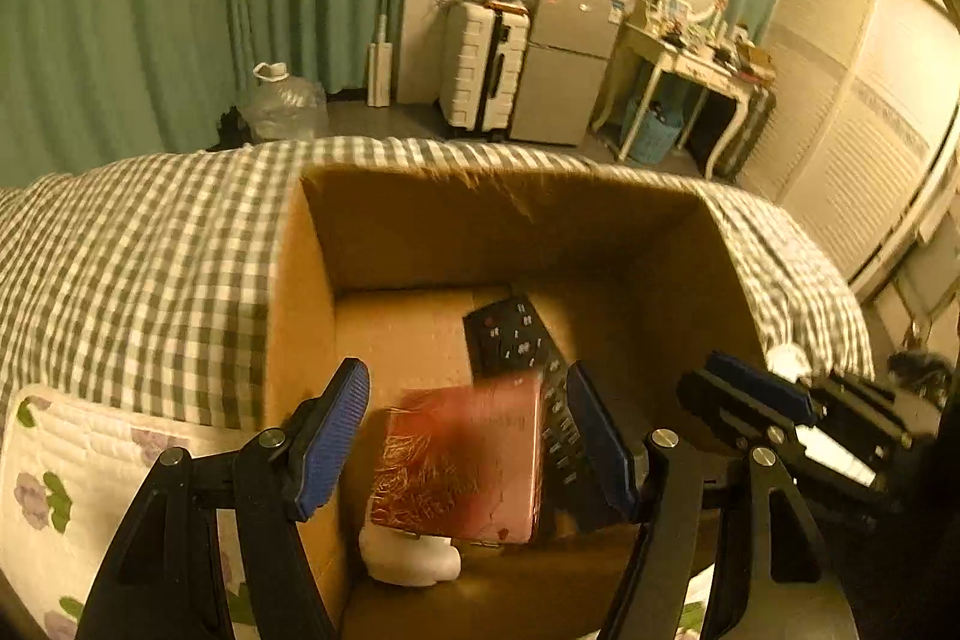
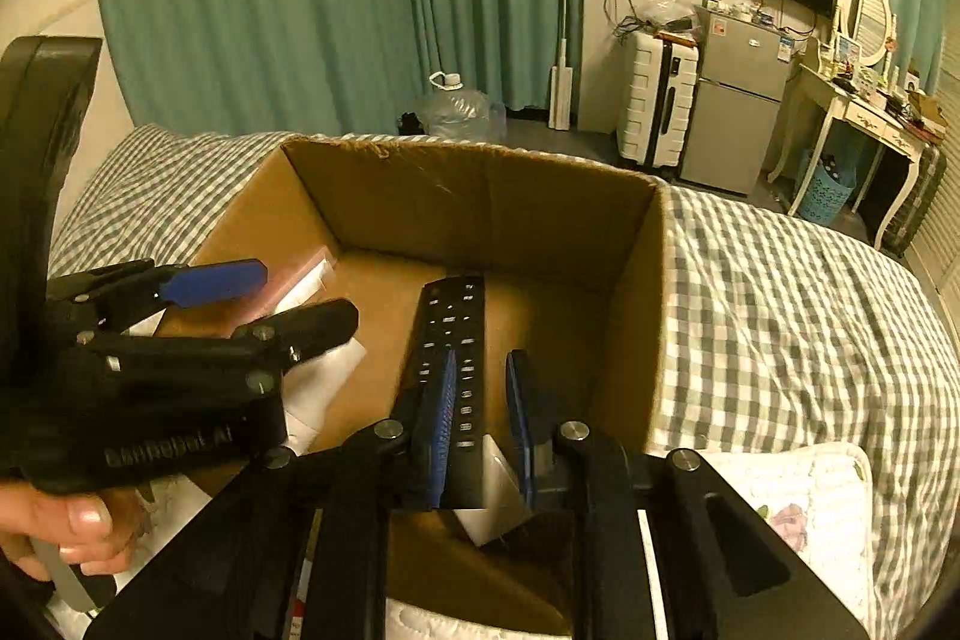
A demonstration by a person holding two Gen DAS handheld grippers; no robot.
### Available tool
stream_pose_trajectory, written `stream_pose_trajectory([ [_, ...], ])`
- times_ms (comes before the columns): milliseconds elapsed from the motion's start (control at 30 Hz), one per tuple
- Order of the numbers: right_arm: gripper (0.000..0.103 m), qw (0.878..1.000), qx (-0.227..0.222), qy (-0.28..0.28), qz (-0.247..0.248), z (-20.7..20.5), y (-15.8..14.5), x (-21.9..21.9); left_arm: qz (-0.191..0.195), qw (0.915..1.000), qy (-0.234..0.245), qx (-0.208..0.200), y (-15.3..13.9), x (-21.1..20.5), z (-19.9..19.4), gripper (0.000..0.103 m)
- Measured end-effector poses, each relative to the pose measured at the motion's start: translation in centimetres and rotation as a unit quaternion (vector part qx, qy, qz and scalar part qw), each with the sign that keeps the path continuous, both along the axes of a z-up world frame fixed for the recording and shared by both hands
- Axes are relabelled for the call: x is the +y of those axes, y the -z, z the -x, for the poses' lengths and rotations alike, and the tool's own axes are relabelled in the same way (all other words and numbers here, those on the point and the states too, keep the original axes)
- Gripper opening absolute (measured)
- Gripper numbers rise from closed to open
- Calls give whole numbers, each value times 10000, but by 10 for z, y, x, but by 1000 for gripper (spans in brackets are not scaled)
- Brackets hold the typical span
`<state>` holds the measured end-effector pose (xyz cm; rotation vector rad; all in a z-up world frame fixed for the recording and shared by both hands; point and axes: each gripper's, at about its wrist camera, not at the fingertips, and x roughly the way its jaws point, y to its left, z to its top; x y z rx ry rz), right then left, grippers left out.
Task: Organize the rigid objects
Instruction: 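Open both tools to drop the card case and remote into the box, then withdraw both tools and move toward the pill bottle and earbud case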
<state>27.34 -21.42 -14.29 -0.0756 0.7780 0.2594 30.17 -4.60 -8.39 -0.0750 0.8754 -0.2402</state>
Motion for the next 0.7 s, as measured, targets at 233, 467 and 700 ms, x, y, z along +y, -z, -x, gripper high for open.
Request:
stream_pose_trajectory([
  [233, 18, 9995, -260, 182, -32, 26, -37, -15, 217, 9985, -211, -446, -50, 15, 23, 71],
  [467, 47, 9956, -908, 240, 18, 71, -97, -15, 275, 9928, -304, -1123, -114, 26, 64, 71],
  [700, 83, 9883, -1475, 381, -111, 122, -161, -15, 127, 9831, -395, -1783, -175, 33, 119, 71],
])
